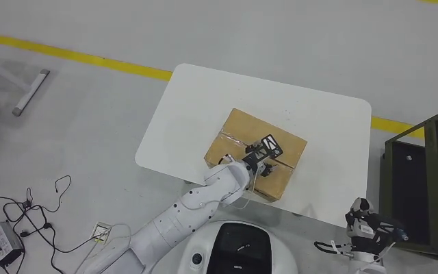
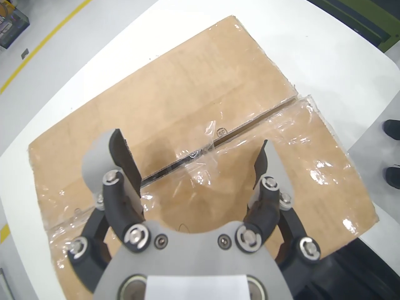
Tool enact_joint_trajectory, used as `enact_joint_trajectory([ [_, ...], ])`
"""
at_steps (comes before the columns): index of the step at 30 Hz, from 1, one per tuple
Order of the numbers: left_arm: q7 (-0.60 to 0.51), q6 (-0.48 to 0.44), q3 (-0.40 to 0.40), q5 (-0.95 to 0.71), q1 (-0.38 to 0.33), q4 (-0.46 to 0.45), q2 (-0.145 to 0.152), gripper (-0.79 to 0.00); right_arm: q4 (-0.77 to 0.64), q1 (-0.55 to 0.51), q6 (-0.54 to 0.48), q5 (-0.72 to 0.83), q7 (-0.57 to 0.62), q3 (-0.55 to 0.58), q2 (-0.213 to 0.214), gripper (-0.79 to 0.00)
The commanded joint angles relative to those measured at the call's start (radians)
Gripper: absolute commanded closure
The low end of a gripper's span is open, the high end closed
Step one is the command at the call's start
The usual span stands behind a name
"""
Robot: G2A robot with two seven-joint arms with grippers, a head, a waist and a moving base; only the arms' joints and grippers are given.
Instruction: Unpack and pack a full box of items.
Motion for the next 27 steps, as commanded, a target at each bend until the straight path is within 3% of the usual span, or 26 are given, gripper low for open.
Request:
enact_joint_trajectory([
  [1,-0.006,0.000,-0.003,0.010,0.003,-0.004,-0.001,-0.434,-0.001,-0.001,-0.003,0.000,0.000,-0.001,-0.001,0.000],
  [4,-0.023,-0.008,-0.007,0.033,0.007,-0.014,0.000,-0.391,-0.001,-0.001,-0.006,0.002,-0.001,-0.001,-0.002,0.000],
  [9,-0.029,-0.019,-0.014,0.056,0.026,-0.030,0.001,-0.391,-0.005,0.002,-0.010,0.002,0.003,-0.001,-0.003,0.000],
  [14,-0.031,-0.029,-0.017,0.068,0.035,-0.033,-0.001,-0.440,-0.008,0.002,-0.011,0.001,0.006,0.002,-0.004,0.000],
  [20,-0.028,-0.035,-0.022,0.077,0.033,-0.025,-0.006,-0.400,-0.009,0.004,-0.015,0.002,0.009,0.001,-0.006,0.000],
  [23,-0.026,-0.034,-0.022,0.080,0.031,-0.019,-0.009,-0.329,-0.008,0.005,-0.015,0.003,0.010,0.001,-0.007,0.000],
  [25,-0.025,-0.034,-0.023,0.085,0.031,-0.017,-0.011,-0.154,-0.008,0.006,-0.016,0.004,0.011,0.001,-0.007,0.000],
  [26,-0.023,-0.033,-0.024,0.087,0.031,-0.016,-0.012,0.000,-0.008,0.007,-0.017,0.004,0.012,0.001,-0.007,0.000],
  [27,-0.021,-0.032,-0.025,0.090,0.031,-0.015,-0.012,0.000,-0.008,0.008,-0.017,0.004,0.012,0.001,-0.008,0.000],
])
